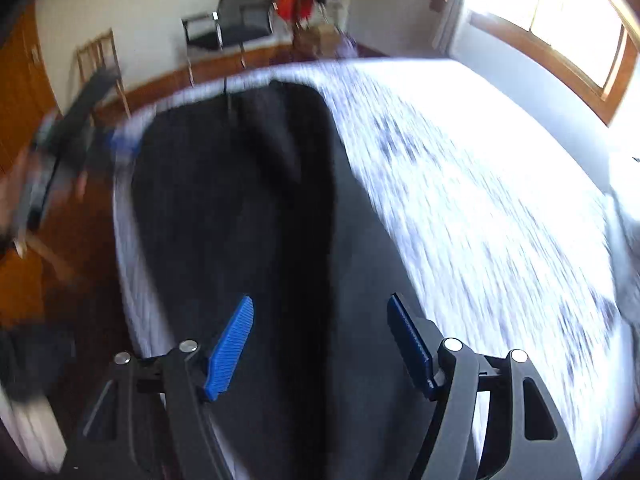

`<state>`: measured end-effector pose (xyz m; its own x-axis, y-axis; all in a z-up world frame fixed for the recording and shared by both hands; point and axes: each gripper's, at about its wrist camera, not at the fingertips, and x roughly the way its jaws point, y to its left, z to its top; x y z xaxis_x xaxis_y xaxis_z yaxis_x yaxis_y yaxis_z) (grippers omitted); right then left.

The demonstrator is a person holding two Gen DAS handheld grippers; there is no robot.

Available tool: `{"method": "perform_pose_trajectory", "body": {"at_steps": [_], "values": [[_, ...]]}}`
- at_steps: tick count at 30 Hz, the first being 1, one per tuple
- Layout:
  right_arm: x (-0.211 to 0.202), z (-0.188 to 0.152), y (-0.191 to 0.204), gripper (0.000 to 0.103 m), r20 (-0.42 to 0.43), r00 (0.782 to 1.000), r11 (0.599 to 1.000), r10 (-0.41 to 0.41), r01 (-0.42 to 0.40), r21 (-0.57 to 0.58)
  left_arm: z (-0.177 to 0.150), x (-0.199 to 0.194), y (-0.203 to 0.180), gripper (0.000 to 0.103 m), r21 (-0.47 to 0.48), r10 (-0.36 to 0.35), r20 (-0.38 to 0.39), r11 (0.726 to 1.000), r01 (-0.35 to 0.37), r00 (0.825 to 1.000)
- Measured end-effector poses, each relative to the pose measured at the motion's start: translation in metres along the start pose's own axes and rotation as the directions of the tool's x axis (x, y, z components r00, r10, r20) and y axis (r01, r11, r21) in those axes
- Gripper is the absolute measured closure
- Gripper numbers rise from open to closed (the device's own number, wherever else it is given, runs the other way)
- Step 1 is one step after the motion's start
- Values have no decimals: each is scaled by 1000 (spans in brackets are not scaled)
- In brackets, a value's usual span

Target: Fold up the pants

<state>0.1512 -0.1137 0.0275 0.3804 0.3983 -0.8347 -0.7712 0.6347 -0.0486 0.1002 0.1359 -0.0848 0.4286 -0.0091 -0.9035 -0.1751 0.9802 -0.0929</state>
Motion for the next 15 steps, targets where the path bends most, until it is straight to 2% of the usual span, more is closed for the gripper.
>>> {"method": "perform_pose_trajectory", "body": {"at_steps": [3,5,7,10,12,15], "values": [[56,77,-12,33,27,998,996,61,-63,58,7,11,24,3,-11,21,1,1000,-21,1000],[92,112,-20,33,17,996,993,87,-88,74,10,20,39,3,-15,31,-3,999,-31,1000],[133,140,-27,33,-22,997,995,69,-67,72,13,35,56,3,-28,43,-27,999,-44,999],[184,170,-31,33,-83,995,995,55,-48,86,14,53,74,3,-39,50,-50,998,-52,998],[207,180,-31,33,-107,992,993,71,-60,97,14,63,82,3,-40,56,-57,997,-58,997],[229,186,-26,35,-129,991,997,35,-25,77,14,73,88,3,-46,40,-59,998,-43,997]]}}
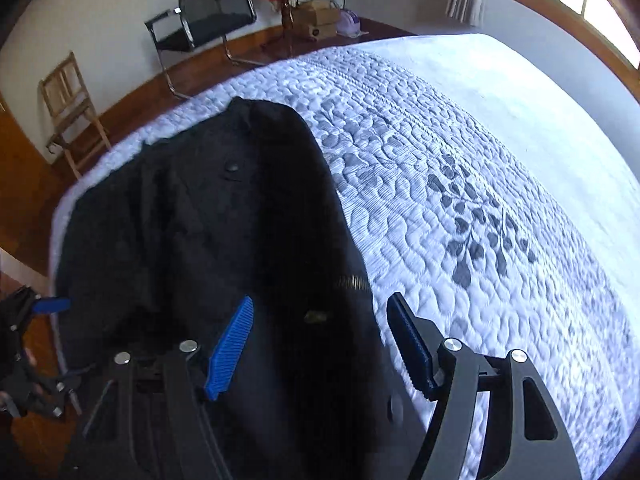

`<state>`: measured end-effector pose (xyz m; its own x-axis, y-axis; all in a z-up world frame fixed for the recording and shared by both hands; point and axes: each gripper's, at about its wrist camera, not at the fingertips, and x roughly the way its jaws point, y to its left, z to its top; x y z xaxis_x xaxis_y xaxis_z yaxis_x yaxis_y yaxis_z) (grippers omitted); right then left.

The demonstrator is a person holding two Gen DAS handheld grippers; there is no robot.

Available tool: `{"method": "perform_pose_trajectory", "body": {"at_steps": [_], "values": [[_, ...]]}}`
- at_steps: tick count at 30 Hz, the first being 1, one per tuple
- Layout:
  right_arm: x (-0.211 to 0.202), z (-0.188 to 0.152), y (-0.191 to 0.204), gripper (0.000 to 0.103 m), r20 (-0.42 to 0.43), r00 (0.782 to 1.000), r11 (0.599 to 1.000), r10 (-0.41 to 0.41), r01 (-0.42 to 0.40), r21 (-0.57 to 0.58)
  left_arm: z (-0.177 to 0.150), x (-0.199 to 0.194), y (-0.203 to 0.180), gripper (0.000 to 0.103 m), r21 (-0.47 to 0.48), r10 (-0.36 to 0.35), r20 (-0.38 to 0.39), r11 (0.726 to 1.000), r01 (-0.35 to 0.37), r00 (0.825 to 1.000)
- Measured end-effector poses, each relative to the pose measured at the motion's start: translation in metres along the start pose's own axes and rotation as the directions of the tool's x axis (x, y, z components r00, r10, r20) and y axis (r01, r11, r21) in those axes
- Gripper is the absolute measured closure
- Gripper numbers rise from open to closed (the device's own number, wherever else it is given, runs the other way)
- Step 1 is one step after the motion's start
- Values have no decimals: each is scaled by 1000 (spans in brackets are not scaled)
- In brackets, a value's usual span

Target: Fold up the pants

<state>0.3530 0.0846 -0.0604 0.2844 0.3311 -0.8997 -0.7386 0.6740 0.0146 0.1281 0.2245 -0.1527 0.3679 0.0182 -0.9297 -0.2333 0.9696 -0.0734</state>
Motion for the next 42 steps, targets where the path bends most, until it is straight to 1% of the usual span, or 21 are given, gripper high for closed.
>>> {"method": "perform_pose_trajectory", "body": {"at_steps": [4,8,11,13,14,15,17,18,20,24,26,27,28,30,32,33,35,37,38,40,42], "values": [[21,7,5,41,-26,999,999,-44,43,-7,3,4,0,3,27,0,2,1000,0,1000],[25,7,2,41,-18,1000,1000,-5,5,30,31,-6,0,3,74,-23,40,997,20,999],[20,0,-5,41,2,1000,998,4,-4,63,78,-16,-12,3,246,-34,99,969,9,994],[11,-9,-14,41,42,999,995,13,-17,94,111,-18,-28,3,392,-34,110,920,-12,993],[5,-15,-20,41,64,998,993,21,-28,118,127,-16,-38,3,469,-26,116,883,-31,993],[0,-20,-25,41,77,997,991,24,-34,133,141,-14,-47,3,539,-20,120,841,-48,993],[-11,-38,-39,41,98,995,984,30,-46,172,169,-6,-71,3,676,-37,100,736,-41,994],[-18,-50,-46,41,108,993,978,45,-66,197,175,-2,-77,3,709,-38,87,704,-35,995],[-26,-69,-58,41,114,992,969,50,-75,234,196,9,-96,3,783,-43,41,622,-5,998],[-43,-102,-76,39,141,987,952,81,-119,282,219,28,-130,3,862,-54,25,507,5,998],[-50,-112,-80,39,159,982,948,97,-140,285,225,38,-145,3,893,-35,4,450,12,999],[-53,-115,-81,39,167,981,946,104,-149,287,227,43,-150,4,902,-25,-3,432,13,1000],[-58,-118,-82,39,185,976,942,117,-168,289,231,51,-159,4,915,-7,-24,402,25,1000],[-66,-120,-85,39,225,966,933,130,-196,303,235,63,-172,5,928,22,-58,370,46,998],[-75,-123,-89,39,270,951,917,149,-235,322,243,78,-182,28,927,54,-130,360,102,990],[-78,-126,-92,39,287,945,910,158,-252,329,245,83,-184,43,926,69,-150,359,116,986],[-86,-132,-95,39,315,934,899,166,-275,342,248,95,-186,48,930,114,-163,349,114,980],[-90,-135,-94,39,319,934,903,158,-267,336,246,100,-186,67,934,147,-168,339,110,975],[-92,-137,-93,39,318,936,907,151,-260,333,245,98,-185,73,934,154,-173,339,112,973],[-97,-142,-91,39,319,938,909,137,-247,336,242,94,-180,85,926,154,-189,357,124,970],[-100,-149,-90,39,326,935,900,139,-257,353,239,83,-171,92,921,137,-193,367,131,972]]}}
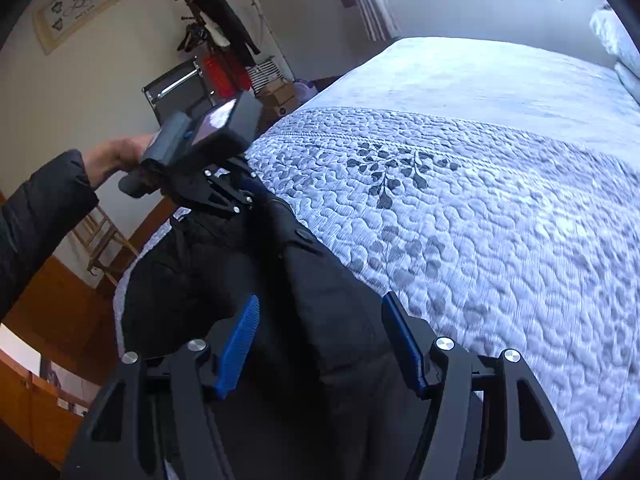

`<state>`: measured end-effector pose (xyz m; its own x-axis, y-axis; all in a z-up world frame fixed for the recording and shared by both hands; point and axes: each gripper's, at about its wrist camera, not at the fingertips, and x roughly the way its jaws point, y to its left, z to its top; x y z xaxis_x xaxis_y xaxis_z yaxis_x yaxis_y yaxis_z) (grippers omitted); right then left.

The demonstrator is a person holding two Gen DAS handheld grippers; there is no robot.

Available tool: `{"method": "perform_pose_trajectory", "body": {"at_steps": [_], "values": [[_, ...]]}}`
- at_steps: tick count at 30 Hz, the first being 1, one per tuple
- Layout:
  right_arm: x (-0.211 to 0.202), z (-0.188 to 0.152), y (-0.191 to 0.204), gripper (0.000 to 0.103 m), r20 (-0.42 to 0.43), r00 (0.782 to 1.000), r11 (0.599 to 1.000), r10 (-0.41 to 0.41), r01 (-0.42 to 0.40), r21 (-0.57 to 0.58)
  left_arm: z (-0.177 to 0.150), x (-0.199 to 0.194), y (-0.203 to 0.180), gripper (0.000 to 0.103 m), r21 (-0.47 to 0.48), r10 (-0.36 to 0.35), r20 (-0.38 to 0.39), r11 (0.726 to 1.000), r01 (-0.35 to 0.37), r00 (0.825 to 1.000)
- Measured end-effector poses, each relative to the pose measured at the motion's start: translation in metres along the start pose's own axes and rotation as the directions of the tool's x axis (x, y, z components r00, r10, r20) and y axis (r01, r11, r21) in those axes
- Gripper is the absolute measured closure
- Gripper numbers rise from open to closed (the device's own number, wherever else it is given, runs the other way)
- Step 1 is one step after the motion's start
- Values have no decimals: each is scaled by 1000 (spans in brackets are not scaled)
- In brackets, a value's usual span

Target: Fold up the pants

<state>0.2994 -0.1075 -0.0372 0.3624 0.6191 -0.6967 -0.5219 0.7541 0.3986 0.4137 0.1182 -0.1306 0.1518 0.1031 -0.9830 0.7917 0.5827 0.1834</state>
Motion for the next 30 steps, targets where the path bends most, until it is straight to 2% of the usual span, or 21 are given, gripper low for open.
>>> {"method": "perform_pose_trajectory", "body": {"at_steps": [3,7,13,18,21,24,27,30], "values": [[-12,-14,1,38,11,1000,1000,-10,10,27,-15,-12,-8,95,-36,20,33,999,-19,999],[-39,-43,8,38,27,1000,997,1,-3,71,-42,-45,-24,97,-99,67,120,994,-56,991],[-89,-91,11,38,67,998,986,-19,8,165,-97,-100,-71,97,-172,149,233,979,-110,961],[-118,-133,2,37,78,995,962,-63,40,270,-148,-130,-122,97,-246,177,286,963,-107,942],[-124,-151,-7,36,67,995,946,-78,53,319,-175,-130,-155,97,-284,172,289,955,-87,942],[-127,-167,-13,37,52,995,933,-84,60,354,-198,-119,-179,97,-332,133,290,943,-31,948],[-131,-180,-19,37,44,995,923,-85,62,380,-220,-92,-205,97,-373,85,258,927,18,962],[-134,-192,-24,37,38,996,907,-81,58,417,-233,-63,-225,97,-409,74,228,912,27,971]]}}
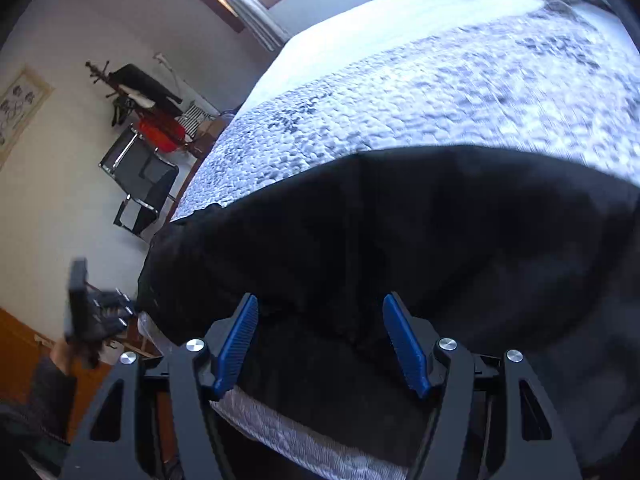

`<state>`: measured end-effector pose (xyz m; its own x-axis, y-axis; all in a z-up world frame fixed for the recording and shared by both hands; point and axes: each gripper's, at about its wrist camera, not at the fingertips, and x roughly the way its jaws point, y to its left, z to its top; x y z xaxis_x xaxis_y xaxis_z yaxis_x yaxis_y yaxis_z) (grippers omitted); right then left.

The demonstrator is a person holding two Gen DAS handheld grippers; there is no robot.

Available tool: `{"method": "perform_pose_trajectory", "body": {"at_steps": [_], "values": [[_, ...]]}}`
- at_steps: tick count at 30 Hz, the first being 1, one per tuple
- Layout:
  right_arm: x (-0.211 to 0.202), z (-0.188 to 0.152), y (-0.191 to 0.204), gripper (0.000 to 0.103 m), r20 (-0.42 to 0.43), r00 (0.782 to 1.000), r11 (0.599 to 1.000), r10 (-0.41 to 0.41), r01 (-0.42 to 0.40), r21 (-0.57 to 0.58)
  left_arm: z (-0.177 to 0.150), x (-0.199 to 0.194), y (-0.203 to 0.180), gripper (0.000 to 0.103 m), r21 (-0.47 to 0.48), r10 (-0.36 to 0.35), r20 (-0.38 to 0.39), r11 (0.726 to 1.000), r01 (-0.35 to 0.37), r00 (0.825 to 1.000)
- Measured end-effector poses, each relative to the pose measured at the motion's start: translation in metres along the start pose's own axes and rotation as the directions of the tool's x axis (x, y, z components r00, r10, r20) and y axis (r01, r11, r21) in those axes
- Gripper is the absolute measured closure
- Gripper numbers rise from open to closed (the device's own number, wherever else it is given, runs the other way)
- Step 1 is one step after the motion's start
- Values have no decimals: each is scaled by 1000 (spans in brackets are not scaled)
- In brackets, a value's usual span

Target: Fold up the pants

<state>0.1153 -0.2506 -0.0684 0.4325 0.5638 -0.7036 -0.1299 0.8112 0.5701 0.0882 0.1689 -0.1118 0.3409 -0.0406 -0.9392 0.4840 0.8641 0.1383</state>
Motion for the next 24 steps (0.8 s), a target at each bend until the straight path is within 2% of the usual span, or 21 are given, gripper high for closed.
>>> {"method": "perform_pose_trajectory", "body": {"at_steps": [4,6,8,9,11,12,13,15,18,21,24], "values": [[-5,-9,-13,37,-14,1000,999,-25,25,37,-14,12,3,96,-111,-16,37,994,20,999],[-13,-13,-20,36,-13,999,998,-36,36,59,-14,6,4,95,-154,4,64,988,6,998],[-22,-18,-29,36,-4,999,996,-41,42,85,-13,-1,2,87,-168,32,78,986,-19,996],[-28,-21,-33,35,2,999,994,-47,47,100,-13,-4,-1,78,-174,43,85,984,-28,995],[-42,-26,-44,33,17,997,988,-81,78,131,-12,-15,-6,52,-189,67,103,981,-47,992],[-47,-30,-47,33,20,995,986,-94,90,138,-12,-22,-10,32,-196,88,124,979,-63,988],[-55,-32,-53,33,25,993,982,-113,108,152,-12,-26,-13,23,-192,104,137,978,-76,985],[-71,-39,-64,33,40,990,975,-136,127,183,-10,-38,-21,13,-190,121,177,978,-87,977],[-95,-50,-83,32,63,984,959,-169,150,240,-5,-53,-26,9,-237,104,237,970,-46,966],[-117,-64,-106,32,85,977,938,-197,162,307,-5,-58,-21,4,-331,106,280,944,-8,954],[-127,-75,-124,31,79,975,919,-209,169,356,-2,-47,-21,4,-429,135,281,903,-1,950]]}}
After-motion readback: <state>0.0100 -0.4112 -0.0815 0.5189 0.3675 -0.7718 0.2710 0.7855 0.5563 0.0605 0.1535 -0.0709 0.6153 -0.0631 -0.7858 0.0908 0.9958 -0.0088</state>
